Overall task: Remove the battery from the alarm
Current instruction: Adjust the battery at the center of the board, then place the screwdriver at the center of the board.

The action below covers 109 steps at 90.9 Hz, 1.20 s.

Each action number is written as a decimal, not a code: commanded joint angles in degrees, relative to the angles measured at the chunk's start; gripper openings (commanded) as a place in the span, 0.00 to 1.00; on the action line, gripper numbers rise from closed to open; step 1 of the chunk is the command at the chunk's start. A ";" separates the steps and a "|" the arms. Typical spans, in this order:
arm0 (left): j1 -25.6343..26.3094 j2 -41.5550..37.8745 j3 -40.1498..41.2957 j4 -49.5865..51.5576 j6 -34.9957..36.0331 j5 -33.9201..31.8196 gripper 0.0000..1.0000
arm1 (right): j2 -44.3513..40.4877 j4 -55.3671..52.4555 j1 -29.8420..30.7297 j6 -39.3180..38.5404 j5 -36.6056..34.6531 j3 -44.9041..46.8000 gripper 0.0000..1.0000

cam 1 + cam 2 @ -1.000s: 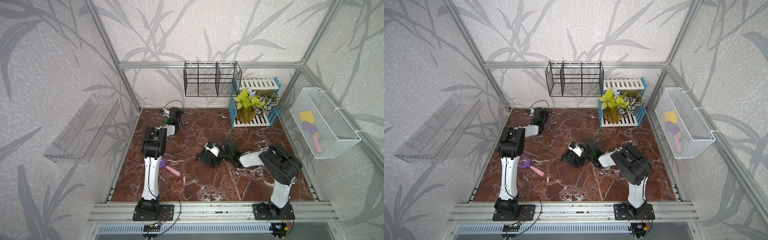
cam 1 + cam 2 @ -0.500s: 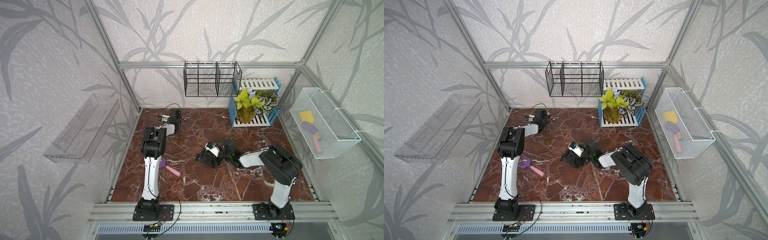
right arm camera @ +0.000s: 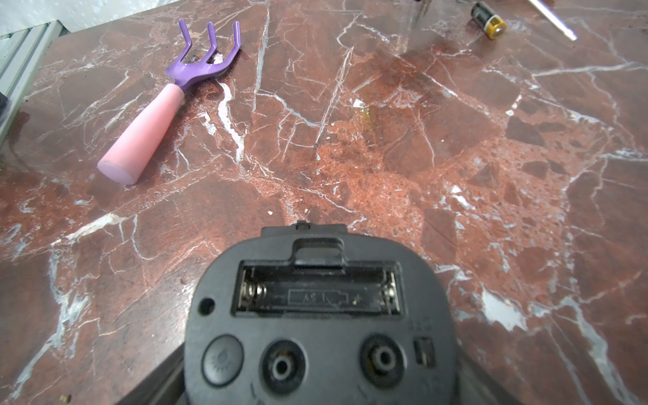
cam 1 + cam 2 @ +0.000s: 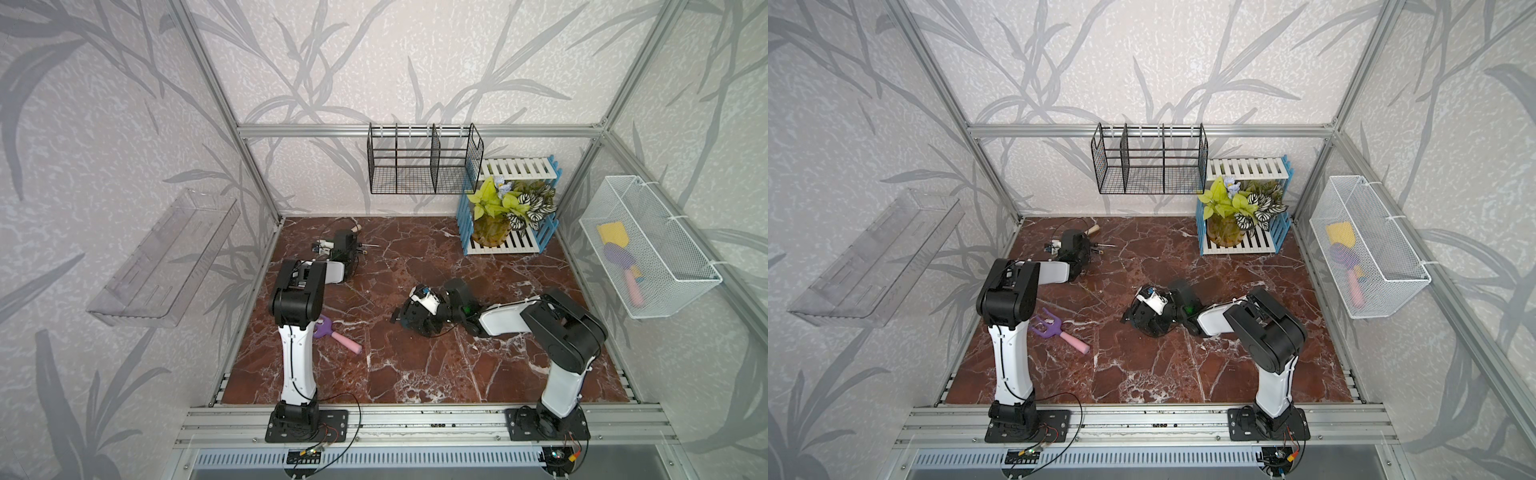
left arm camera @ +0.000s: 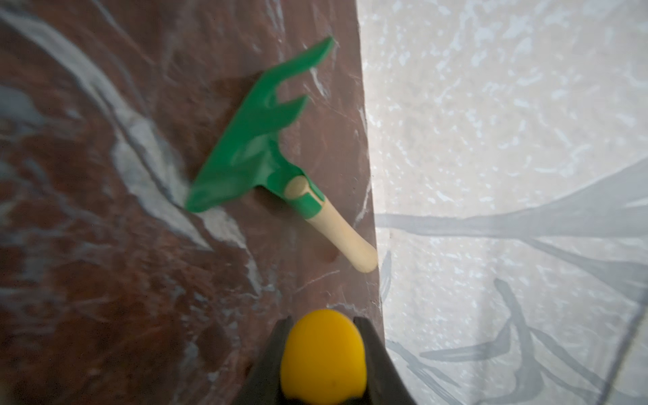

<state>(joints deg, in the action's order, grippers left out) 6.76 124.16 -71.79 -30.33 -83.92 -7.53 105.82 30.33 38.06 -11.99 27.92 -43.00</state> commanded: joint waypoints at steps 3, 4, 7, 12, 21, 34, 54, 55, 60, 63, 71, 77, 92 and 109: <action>-0.20 -7.83 5.39 -7.37 3.42 4.10 0.00 | -1.06 -6.07 0.38 1.29 -1.78 1.48 0.66; -0.14 -8.34 6.33 -7.77 3.59 4.19 0.00 | -1.19 -6.07 0.36 1.14 -1.93 1.59 0.67; -0.05 -10.69 8.50 -8.50 4.77 4.64 0.00 | -1.47 -6.13 0.32 0.86 -2.05 1.73 0.67; 0.08 -13.92 14.00 -9.53 7.03 6.12 0.00 | -2.03 -6.63 0.35 -0.05 -2.02 1.73 0.67; 0.16 -20.93 25.25 -11.44 7.85 9.44 0.00 | -2.77 -7.21 0.34 -1.02 -2.04 1.82 0.70; 1.79 -26.46 38.56 -14.04 7.51 14.00 0.00 | -4.34 -7.55 0.34 -1.91 -1.45 2.04 0.80; 2.53 -29.39 47.20 -19.38 6.79 16.49 0.00 | -9.40 -12.44 0.34 -3.10 -0.18 1.10 0.90; 2.54 -29.53 47.19 -19.40 6.99 16.67 0.00 | -9.71 -12.64 0.30 -3.11 -0.12 1.18 0.91; 2.63 -29.76 46.70 -17.81 8.41 17.53 0.00 | -11.61 -13.80 0.21 -3.13 0.14 1.60 0.93; 2.62 -29.72 46.52 -17.10 9.00 17.98 0.00 | -12.64 -14.45 0.11 -3.13 0.31 1.81 0.94; 2.63 -28.87 46.58 -15.39 9.32 18.72 0.00 | -15.04 -16.95 -0.05 -3.40 0.36 2.47 0.97; 2.79 -27.60 47.44 -15.13 8.36 18.98 0.00 | -16.19 -17.82 -0.26 -3.49 0.21 3.02 1.00; 3.25 -25.27 48.89 -15.55 7.06 18.06 0.00 | -17.07 -16.86 -0.38 -3.57 -1.85 4.90 0.99; 3.26 -26.63 49.06 -9.68 7.01 17.01 0.21 | -21.92 -13.32 -0.60 -2.38 -0.65 7.68 0.99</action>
<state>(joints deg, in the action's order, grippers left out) 9.69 97.78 -23.88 -46.68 -77.19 10.39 87.96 14.72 37.80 -14.94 26.74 -36.53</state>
